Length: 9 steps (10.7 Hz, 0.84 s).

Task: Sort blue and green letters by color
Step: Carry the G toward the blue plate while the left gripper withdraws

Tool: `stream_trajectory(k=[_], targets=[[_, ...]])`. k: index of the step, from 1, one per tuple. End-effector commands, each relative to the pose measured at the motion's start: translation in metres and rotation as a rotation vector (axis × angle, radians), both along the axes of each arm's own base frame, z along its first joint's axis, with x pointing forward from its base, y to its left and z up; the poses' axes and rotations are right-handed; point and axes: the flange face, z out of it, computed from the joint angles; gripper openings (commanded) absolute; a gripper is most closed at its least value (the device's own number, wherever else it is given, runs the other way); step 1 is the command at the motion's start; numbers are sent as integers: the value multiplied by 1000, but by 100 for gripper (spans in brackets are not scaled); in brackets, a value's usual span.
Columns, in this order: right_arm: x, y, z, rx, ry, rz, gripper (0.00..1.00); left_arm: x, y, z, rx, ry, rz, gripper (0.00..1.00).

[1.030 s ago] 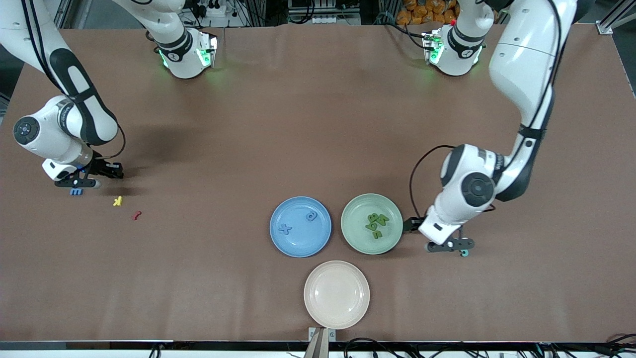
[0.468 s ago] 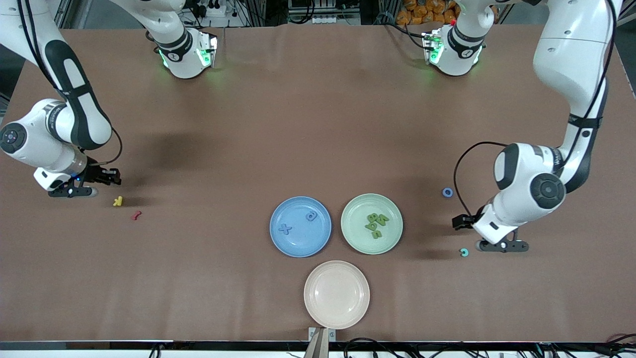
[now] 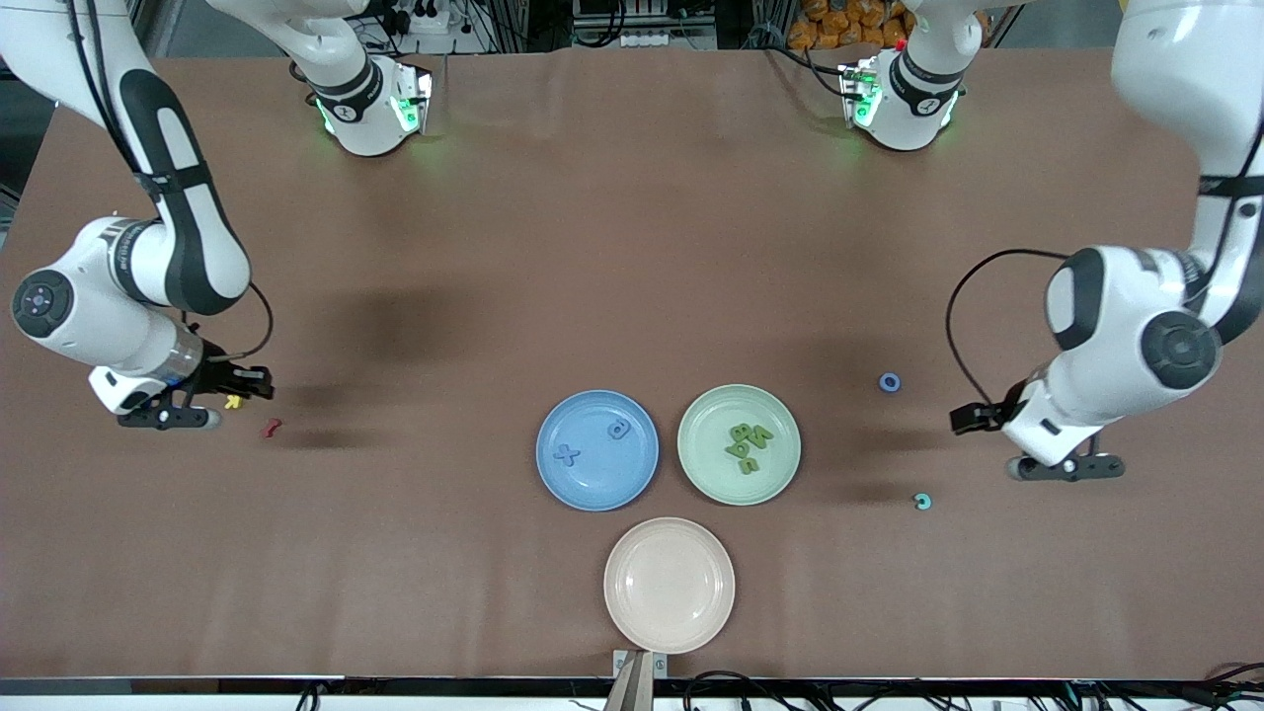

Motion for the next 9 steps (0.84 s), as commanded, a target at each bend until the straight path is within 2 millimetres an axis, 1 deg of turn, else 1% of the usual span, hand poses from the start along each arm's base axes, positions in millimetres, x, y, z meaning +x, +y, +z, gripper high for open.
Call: stream_trajectory(k=[1,2,3,4,5,6,7,8,9], targets=[[28,75,-3,77,-4,-120,0,-29,6,71,44,69,13,100],[35,102,-1,95,-7,-164,0,-36,0,100,49,96,20,100],[36,130,-1,99,0,-209,0,-41,-6,131,61,123,41,100],[35,166,3,102,4,-271,0,-47,-22,160,72,148,34,100],[33,203,5,105,11,-329,0,-54,-30,185,69,153,32,100],[35,240,7,110,9,-385,0,-63,-32,209,54,143,34,100],[38,273,6,116,7,-442,0,-70,-33,228,42,138,35,100],[44,304,8,129,1,-504,0,-75,-31,242,44,145,31,100],[41,340,4,139,7,-561,0,-80,-29,256,45,137,32,100]])
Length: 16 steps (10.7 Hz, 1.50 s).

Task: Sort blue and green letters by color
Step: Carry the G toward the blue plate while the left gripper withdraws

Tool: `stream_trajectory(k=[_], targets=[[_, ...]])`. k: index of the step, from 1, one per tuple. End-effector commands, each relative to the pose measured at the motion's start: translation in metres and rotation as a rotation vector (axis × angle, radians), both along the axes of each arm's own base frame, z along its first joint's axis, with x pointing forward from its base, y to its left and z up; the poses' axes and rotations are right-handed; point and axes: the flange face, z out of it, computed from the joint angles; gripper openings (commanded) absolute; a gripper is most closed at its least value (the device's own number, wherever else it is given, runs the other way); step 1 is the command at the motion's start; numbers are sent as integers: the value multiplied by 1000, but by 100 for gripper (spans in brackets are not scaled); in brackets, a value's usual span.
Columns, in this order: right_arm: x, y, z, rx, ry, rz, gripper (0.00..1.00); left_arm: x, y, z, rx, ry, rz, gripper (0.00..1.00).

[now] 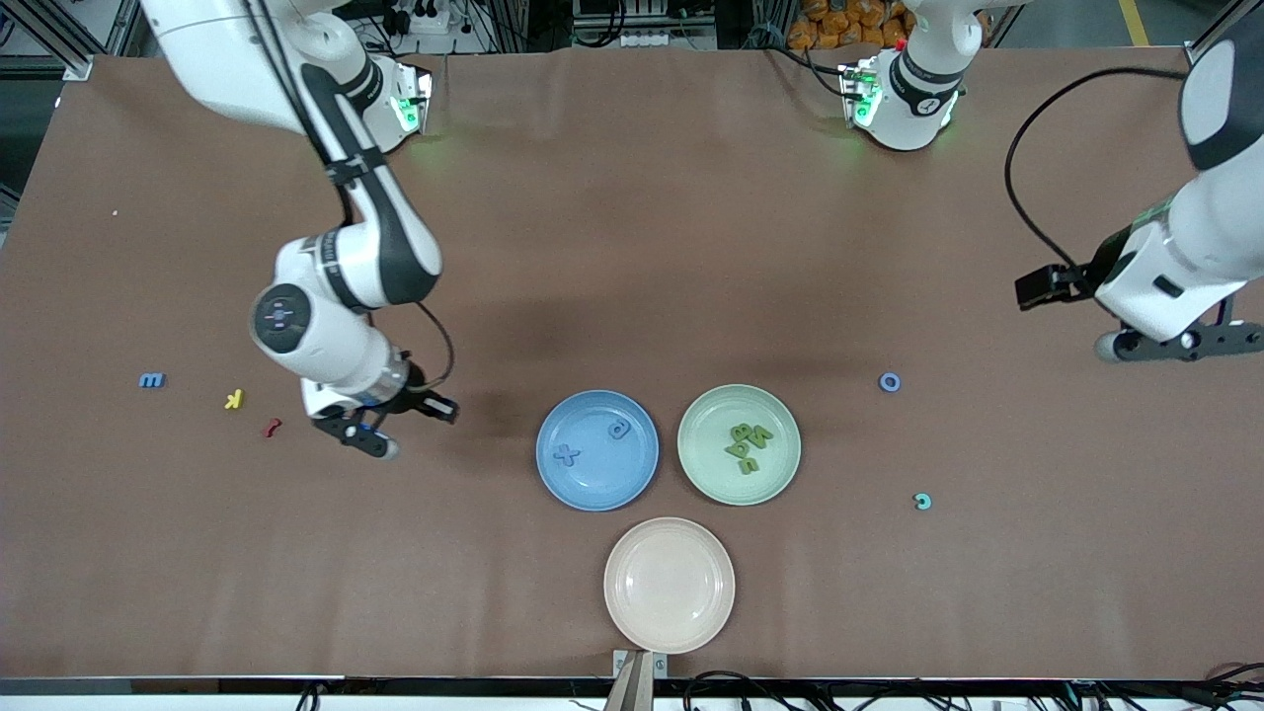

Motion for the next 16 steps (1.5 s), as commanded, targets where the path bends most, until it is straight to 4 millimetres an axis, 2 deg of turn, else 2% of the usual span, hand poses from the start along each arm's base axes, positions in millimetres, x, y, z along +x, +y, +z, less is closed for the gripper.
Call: stream_trajectory(k=[1,2,3,5,6,7,8,11,12,14,16], targets=[[13,85,-11,34,9,-179,0,-16,9,42,-15,-22,19,100],[17,98,-13,42,7,-213,0,-19,13,48,-13,-34,24,100],[20,101,-17,44,9,-230,0,-22,23,57,-12,-49,18,100],[23,119,-15,70,11,-283,0,-23,33,62,-18,-63,-25,100],[26,124,-16,76,12,-304,8,-22,36,64,-19,-77,-22,100],[25,125,-16,78,13,-304,66,-20,35,65,-27,-94,-22,100],[25,125,-16,78,14,-307,100,-18,35,65,-30,-106,-23,100],[23,123,-16,61,11,-267,100,-15,20,67,-37,-141,-49,100],[24,115,-21,47,11,-230,100,-14,15,66,-40,-142,-57,100],[20,76,-32,10,23,-111,100,-14,1,65,-73,-144,-62,100],[21,11,-30,-7,30,-4,100,-16,-6,65,-92,-142,-69,100]])
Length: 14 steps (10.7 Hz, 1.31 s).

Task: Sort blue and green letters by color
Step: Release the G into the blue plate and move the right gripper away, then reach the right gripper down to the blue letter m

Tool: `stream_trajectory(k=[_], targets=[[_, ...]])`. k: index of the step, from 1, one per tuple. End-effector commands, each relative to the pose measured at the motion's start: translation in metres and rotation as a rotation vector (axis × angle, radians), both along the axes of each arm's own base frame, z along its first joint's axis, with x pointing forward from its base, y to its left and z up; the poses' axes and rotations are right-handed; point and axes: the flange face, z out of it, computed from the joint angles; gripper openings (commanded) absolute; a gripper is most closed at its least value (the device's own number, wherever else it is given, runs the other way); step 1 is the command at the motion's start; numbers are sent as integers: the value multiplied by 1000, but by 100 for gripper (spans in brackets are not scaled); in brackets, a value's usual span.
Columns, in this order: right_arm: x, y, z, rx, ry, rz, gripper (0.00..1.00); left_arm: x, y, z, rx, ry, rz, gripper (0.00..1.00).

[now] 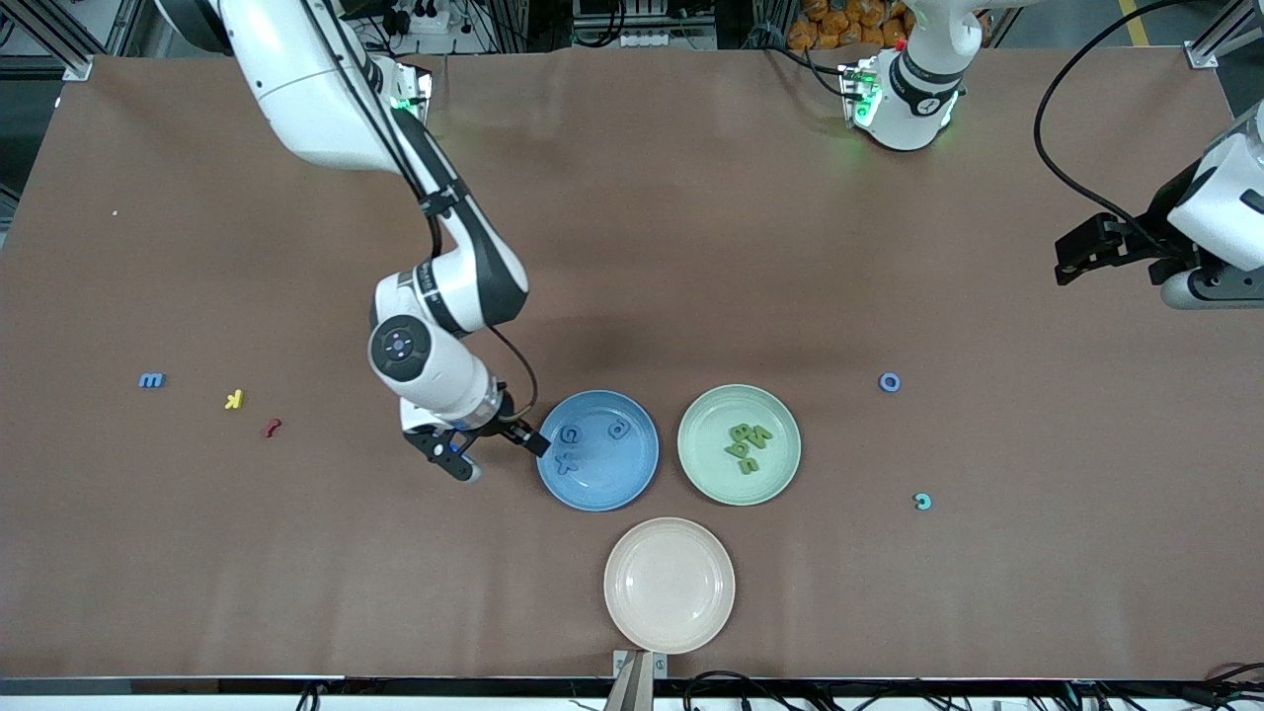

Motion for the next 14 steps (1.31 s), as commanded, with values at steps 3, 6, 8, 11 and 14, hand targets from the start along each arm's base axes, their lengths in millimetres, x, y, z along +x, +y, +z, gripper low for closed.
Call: stream_trajectory(k=[3,6,8,11,14], targets=[[8,-186,30,-62,80,286,100,-3,-9,3,-34,-6,-9,100],[8,-305,30,-149,94,475,100,-4,-15,4,-27,-10,2,100],[-6,-396,22,-123,102,595,100,-5,-19,4,-28,-9,-3,100],[-40,-505,5,-107,110,737,100,-7,-20,6,-37,-11,-2,100],[-86,-573,-31,-226,26,847,100,-5,-19,4,-42,-9,0,100]])
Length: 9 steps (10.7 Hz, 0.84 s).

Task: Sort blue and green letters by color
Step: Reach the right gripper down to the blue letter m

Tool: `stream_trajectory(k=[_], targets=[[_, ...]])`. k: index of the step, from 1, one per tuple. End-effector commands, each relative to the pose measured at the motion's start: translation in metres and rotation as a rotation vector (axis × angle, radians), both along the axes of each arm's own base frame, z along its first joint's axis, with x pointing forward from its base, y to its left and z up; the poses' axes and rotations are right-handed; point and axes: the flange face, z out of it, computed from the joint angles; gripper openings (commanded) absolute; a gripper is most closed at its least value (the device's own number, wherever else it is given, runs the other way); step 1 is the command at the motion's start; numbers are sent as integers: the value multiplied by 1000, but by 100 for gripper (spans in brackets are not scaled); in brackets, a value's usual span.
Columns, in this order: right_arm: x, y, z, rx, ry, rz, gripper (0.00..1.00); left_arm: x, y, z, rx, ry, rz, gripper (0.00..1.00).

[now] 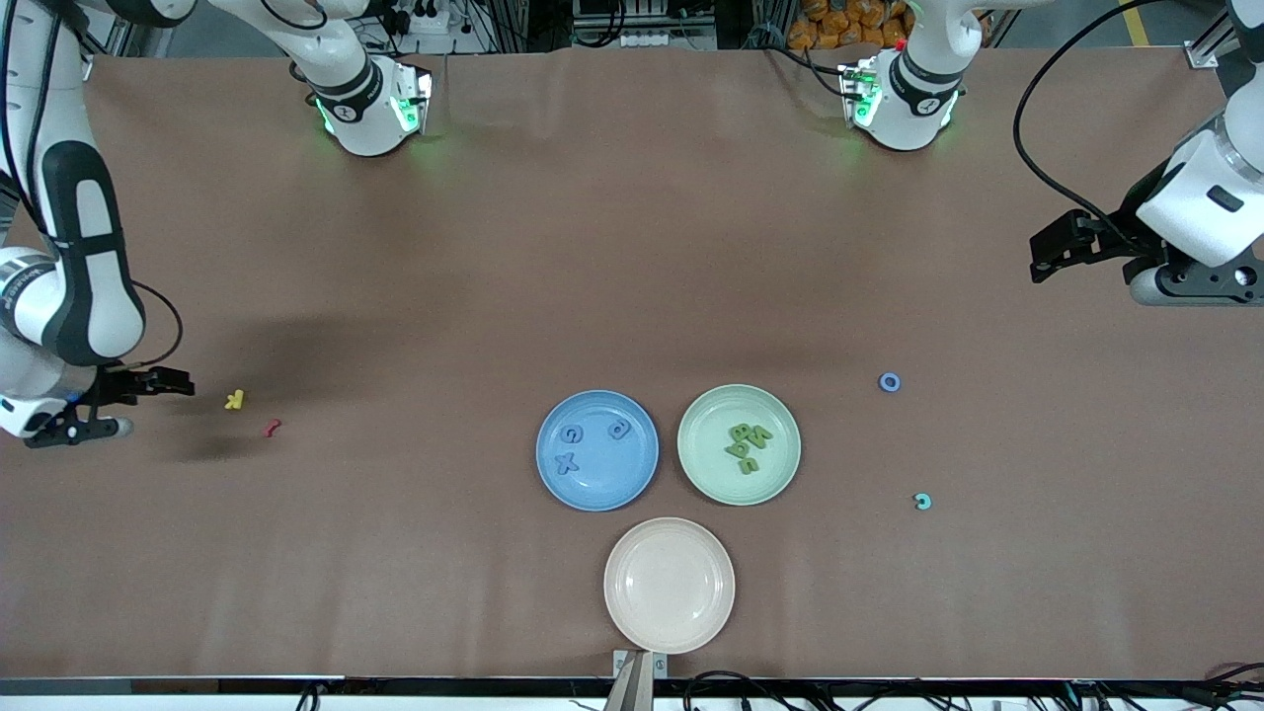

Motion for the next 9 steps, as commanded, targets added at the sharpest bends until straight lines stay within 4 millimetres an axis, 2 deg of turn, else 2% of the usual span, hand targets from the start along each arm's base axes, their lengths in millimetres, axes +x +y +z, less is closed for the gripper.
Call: stream_trajectory(k=[1,2,4,6,9], targets=[[-48,-31,-39,-66,-85,120,100,-1,4,2,-29,-8,23,100],[-55,-35,-43,-65,-79,130,100,1,3,1,-39,-14,23,100],[-68,-58,-45,-62,-80,106,100,3,4,-2,-46,-13,24,100],[-74,-69,-45,-60,-81,109,100,6,7,-4,-45,-16,21,100],[-75,-69,-58,14,-119,26,100,11,15,-11,-46,-12,29,100]])
